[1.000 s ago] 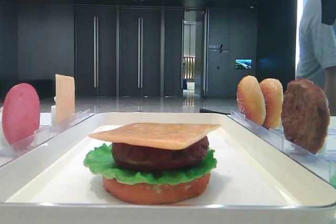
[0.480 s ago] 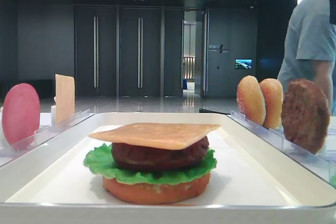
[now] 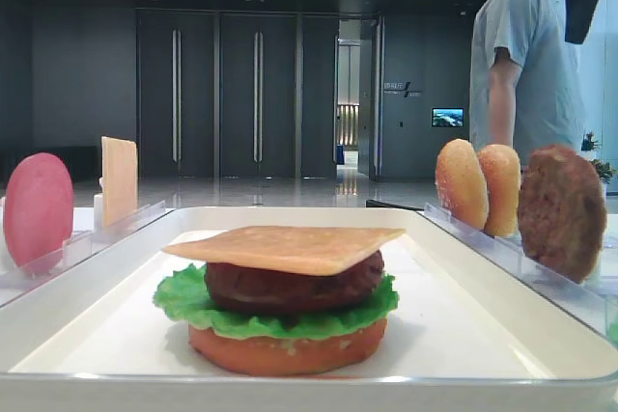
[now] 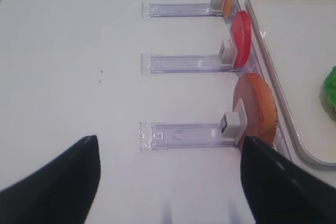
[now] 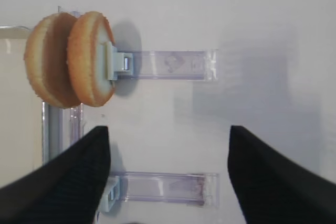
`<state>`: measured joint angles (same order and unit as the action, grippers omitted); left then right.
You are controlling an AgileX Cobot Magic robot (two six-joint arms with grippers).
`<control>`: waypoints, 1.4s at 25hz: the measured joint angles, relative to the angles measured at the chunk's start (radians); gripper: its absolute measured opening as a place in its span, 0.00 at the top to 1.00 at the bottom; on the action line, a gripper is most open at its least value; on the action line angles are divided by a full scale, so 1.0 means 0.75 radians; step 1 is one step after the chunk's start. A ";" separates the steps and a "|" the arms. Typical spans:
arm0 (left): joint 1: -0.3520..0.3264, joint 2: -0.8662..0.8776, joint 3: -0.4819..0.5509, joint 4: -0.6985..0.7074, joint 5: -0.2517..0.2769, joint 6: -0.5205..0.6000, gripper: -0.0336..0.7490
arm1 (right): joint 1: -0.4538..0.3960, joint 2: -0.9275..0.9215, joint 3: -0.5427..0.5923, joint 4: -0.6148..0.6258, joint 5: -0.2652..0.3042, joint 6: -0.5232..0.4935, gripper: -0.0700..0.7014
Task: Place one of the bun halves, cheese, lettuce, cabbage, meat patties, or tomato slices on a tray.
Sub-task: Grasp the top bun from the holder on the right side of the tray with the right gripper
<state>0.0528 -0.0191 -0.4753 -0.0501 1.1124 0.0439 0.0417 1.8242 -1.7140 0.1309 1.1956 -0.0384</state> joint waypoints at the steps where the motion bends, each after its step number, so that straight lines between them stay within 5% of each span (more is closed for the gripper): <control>1: 0.000 0.000 0.000 0.000 0.000 0.000 0.14 | 0.017 0.000 0.000 0.000 0.002 0.011 0.31; 35: 0.000 0.000 0.000 0.001 0.000 0.000 0.14 | 0.368 0.043 0.000 -0.005 -0.151 0.233 0.31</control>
<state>0.0528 -0.0191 -0.4753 -0.0492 1.1124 0.0439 0.3176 1.8565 -1.7140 0.1271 1.0825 0.1363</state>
